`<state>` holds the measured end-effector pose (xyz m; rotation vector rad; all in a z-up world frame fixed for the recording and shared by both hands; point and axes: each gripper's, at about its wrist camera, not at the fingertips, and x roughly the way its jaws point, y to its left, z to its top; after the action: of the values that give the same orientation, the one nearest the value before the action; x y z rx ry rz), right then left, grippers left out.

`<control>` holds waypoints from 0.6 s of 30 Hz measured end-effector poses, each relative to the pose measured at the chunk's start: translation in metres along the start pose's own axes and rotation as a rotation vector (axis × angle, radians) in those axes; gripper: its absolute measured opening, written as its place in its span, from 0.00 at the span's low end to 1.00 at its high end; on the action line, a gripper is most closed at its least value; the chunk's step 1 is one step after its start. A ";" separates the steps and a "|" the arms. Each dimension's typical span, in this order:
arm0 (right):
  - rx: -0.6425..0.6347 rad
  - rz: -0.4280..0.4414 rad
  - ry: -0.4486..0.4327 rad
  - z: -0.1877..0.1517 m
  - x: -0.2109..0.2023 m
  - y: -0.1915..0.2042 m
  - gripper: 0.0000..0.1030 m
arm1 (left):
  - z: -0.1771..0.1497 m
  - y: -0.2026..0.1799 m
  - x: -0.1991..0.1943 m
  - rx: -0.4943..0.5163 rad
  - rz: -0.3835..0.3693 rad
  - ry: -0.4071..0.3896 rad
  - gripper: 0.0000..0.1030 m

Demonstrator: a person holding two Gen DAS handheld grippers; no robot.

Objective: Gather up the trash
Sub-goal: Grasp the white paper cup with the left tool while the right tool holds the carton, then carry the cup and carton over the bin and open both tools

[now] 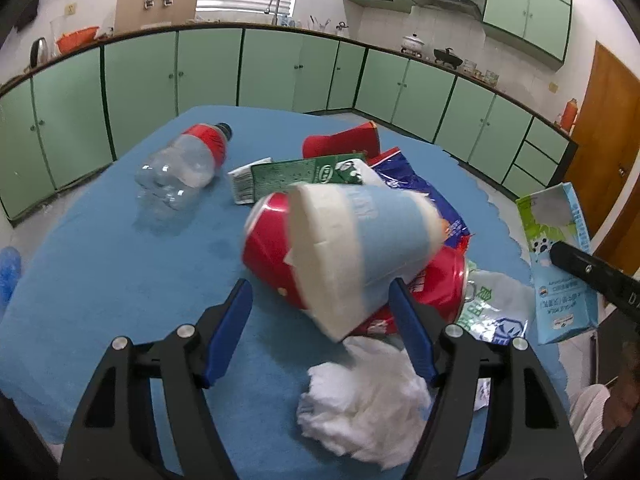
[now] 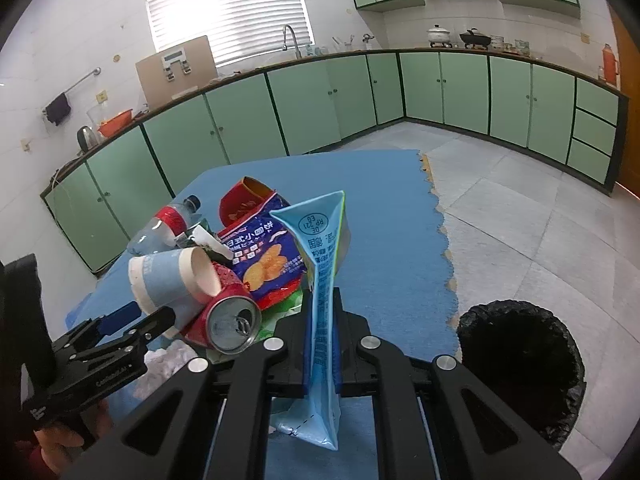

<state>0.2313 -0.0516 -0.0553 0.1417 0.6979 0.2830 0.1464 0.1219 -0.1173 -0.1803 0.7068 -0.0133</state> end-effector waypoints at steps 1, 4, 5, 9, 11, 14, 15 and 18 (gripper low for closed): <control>0.001 0.000 0.000 0.000 0.000 -0.001 0.08 | 0.001 -0.001 0.001 -0.001 -0.006 0.000 0.61; 0.004 -0.001 0.002 -0.001 0.001 -0.002 0.08 | 0.004 -0.008 0.000 0.007 -0.025 -0.013 0.47; 0.005 -0.001 0.002 -0.001 0.001 -0.002 0.08 | 0.005 -0.010 0.000 0.012 -0.027 -0.018 0.42; 0.006 0.001 0.005 -0.001 0.002 -0.003 0.08 | 0.009 -0.015 -0.005 0.024 -0.031 -0.040 0.17; 0.008 0.002 0.003 -0.001 0.002 -0.004 0.08 | 0.011 -0.017 -0.007 0.027 -0.035 -0.050 0.10; 0.009 0.002 -0.002 -0.001 0.000 -0.005 0.08 | 0.012 -0.020 -0.011 0.037 -0.032 -0.070 0.02; 0.009 0.003 -0.004 -0.001 -0.001 -0.006 0.08 | 0.012 -0.022 -0.014 0.041 -0.025 -0.079 0.02; -0.002 -0.004 -0.015 -0.001 -0.004 -0.006 0.08 | 0.014 -0.026 -0.021 0.053 -0.024 -0.101 0.02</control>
<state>0.2292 -0.0581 -0.0544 0.1407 0.6826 0.2781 0.1409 0.1002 -0.0893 -0.1373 0.6030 -0.0459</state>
